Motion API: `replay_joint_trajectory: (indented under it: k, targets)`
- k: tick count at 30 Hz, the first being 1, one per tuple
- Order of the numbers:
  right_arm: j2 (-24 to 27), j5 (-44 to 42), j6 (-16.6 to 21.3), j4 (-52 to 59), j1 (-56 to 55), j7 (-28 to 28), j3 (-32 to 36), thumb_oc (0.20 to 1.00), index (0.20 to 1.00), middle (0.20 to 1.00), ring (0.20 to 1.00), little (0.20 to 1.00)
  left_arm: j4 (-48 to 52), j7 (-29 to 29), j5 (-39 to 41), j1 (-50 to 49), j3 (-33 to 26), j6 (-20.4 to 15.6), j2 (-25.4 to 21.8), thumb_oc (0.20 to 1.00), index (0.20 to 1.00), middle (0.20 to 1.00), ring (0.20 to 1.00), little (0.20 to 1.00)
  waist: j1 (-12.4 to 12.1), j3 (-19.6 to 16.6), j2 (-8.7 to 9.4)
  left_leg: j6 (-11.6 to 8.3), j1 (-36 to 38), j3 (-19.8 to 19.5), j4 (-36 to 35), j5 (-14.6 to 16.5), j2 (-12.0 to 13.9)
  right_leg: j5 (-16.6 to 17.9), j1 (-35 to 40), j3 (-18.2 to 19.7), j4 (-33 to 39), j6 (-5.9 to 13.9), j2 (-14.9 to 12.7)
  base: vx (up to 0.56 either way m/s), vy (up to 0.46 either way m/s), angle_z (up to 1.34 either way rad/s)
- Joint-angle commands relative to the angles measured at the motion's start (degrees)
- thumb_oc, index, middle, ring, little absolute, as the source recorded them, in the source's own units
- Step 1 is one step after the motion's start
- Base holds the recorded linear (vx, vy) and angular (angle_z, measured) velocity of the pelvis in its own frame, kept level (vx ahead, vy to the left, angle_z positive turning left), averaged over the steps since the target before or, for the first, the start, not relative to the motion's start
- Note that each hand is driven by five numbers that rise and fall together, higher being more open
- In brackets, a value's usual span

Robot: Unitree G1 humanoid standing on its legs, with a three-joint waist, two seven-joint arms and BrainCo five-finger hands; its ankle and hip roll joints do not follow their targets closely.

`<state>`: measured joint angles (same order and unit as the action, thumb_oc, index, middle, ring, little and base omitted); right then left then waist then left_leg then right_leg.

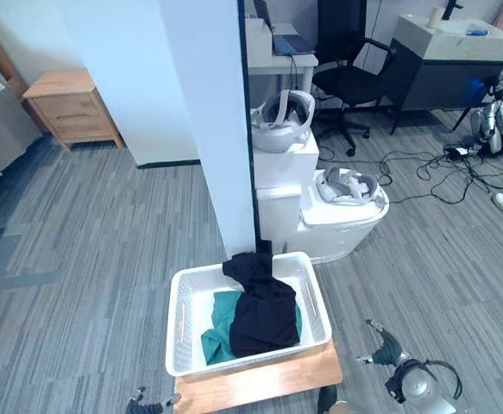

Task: Tidy up the quilt and then pick up the clothes from the bed and put them into the laundry hamper.

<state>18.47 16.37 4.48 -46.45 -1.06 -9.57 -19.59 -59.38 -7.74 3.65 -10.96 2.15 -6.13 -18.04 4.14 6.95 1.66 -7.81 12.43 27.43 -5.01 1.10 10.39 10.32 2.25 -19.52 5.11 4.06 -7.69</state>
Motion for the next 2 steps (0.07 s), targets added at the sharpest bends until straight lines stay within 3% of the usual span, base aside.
replay_joint_trajectory:
  k: [1, 2]
  targets:
    - [-1.4, -4.8, -0.4, -7.2, 4.6, -2.6, -0.1, 1.0, 1.0, 1.0, 1.0, 1.0, -3.7, -2.9, -2.3, 6.2, 2.1, -1.5, 0.0, 1.0, 1.0, 1.0, 1.0, 1.0, 0.2, 0.5, -0.93, 0.85, -1.0, -2.4, 0.0, -1.5, 0.3, -9.7, 7.1, 1.2, -0.1, 5.43, -3.8, 0.0, 0.0, 0.0]
    - [-3.3, -8.1, -1.3, -14.1, 5.6, -3.1, 1.5, 1.0, 1.0, 1.0, 1.0, 1.0, -6.5, -3.7, -2.0, 7.5, 2.7, -1.2, 1.0, 1.0, 1.0, 1.0, 1.0, 1.0, 0.1, 0.2, -1.07, 0.94, -1.0, -2.6, 0.0, -1.5, 0.2, -9.7, 7.0, 1.3, -0.1, 5.41, -3.7, 0.0, 0.0, 0.0]
